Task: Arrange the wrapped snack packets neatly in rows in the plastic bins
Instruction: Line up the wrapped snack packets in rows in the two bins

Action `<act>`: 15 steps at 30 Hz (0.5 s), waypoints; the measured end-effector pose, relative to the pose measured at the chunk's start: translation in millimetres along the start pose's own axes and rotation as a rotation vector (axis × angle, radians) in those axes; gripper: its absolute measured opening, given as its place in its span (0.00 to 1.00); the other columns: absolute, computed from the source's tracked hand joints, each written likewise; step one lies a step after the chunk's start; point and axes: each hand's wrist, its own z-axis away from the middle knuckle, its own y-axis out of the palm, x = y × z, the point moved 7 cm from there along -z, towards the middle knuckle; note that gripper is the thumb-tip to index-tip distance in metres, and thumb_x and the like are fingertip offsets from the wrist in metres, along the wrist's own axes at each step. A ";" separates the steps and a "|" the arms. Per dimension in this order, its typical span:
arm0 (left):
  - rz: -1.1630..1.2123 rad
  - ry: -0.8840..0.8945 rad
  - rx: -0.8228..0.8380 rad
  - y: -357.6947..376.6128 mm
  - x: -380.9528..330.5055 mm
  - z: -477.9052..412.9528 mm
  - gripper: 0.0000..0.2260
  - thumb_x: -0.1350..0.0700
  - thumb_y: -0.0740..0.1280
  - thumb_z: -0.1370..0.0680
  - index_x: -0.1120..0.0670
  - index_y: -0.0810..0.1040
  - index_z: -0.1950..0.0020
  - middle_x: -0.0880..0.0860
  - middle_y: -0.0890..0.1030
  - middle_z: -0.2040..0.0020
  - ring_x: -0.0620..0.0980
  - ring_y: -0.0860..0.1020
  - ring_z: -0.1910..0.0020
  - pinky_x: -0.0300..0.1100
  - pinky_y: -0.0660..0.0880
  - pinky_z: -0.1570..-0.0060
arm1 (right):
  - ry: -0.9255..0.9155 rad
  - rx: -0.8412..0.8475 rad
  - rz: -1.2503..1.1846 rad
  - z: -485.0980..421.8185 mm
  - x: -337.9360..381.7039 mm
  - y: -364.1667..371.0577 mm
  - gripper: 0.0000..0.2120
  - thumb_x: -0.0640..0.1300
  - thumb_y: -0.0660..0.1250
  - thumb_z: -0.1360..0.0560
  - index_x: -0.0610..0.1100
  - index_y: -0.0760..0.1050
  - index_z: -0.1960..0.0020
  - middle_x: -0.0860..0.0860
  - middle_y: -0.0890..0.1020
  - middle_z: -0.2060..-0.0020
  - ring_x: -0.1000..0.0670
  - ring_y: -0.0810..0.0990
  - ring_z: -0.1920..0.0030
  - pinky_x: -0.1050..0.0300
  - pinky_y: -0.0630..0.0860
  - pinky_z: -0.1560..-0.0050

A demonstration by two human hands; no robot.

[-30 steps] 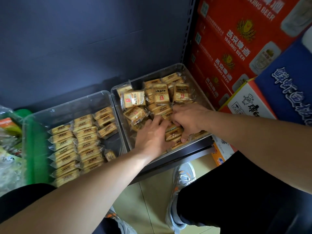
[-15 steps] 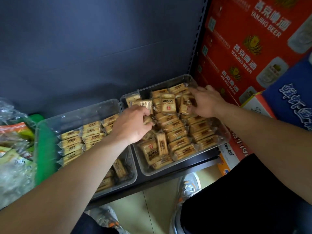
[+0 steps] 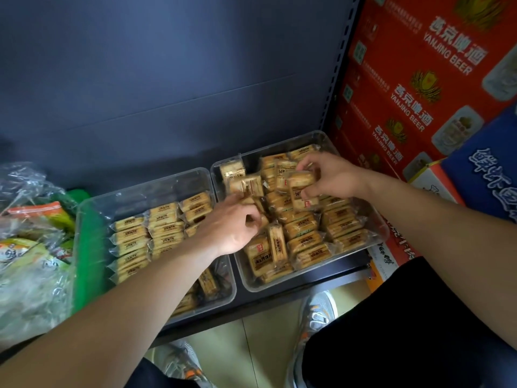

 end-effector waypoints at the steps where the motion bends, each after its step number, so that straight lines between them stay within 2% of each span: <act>1: 0.032 -0.006 -0.047 -2.4 0.5 -0.2 0.06 0.49 0.71 0.22 0.44 0.78 0.46 0.49 0.65 0.25 0.54 0.68 0.27 0.50 0.68 0.28 | 0.006 0.010 -0.010 -0.3 0.8 0.8 0.25 0.42 0.80 0.31 0.54 0.75 0.38 0.49 0.79 0.45 0.49 0.80 0.48 0.51 0.79 0.44; 3: 0.099 -0.038 -0.097 -5.6 4.7 -1.1 0.15 0.49 0.76 0.26 0.44 0.74 0.45 0.49 0.69 0.30 0.52 0.72 0.33 0.51 0.71 0.31 | 0.023 0.027 -0.064 0.2 2.1 1.8 0.26 0.42 0.78 0.29 0.53 0.74 0.35 0.49 0.78 0.43 0.49 0.81 0.47 0.53 0.79 0.45; 6: 0.189 -0.069 -0.086 -6.2 8.7 -3.9 0.26 0.52 0.80 0.30 0.45 0.72 0.37 0.49 0.68 0.34 0.50 0.74 0.37 0.45 0.73 0.35 | 0.071 0.088 -0.312 5.9 5.5 7.5 0.24 0.37 0.74 0.25 0.49 0.72 0.32 0.47 0.79 0.43 0.48 0.83 0.46 0.52 0.84 0.53; 9: 0.279 -0.081 -0.098 -9.8 7.5 -4.1 0.33 0.56 0.80 0.29 0.46 0.69 0.28 0.50 0.67 0.31 0.52 0.72 0.32 0.42 0.70 0.34 | 0.076 0.105 -0.375 8.8 10.7 13.0 0.22 0.36 0.72 0.24 0.48 0.71 0.33 0.46 0.79 0.43 0.47 0.83 0.45 0.52 0.84 0.54; 11: 0.312 -0.098 -0.077 -11.4 6.7 -2.6 0.39 0.57 0.79 0.28 0.48 0.63 0.21 0.52 0.68 0.26 0.53 0.70 0.29 0.47 0.68 0.29 | 0.064 0.109 -0.388 10.1 15.6 15.0 0.20 0.38 0.73 0.24 0.49 0.72 0.35 0.47 0.80 0.43 0.49 0.83 0.46 0.53 0.84 0.54; 13: 0.340 -0.101 -0.066 -16.5 9.0 -0.2 0.39 0.58 0.77 0.26 0.50 0.62 0.20 0.51 0.73 0.28 0.52 0.73 0.31 0.48 0.70 0.31 | 0.065 0.131 -0.430 12.2 21.2 17.4 0.21 0.38 0.74 0.24 0.49 0.72 0.35 0.49 0.82 0.46 0.51 0.84 0.48 0.55 0.83 0.54; 15: 0.400 -0.109 -0.094 -27.9 17.3 4.8 0.31 0.58 0.76 0.26 0.49 0.70 0.25 0.49 0.79 0.35 0.49 0.79 0.39 0.42 0.74 0.42 | 0.069 0.152 -0.438 12.3 26.3 19.8 0.22 0.39 0.75 0.26 0.49 0.73 0.35 0.50 0.84 0.48 0.51 0.84 0.48 0.55 0.82 0.53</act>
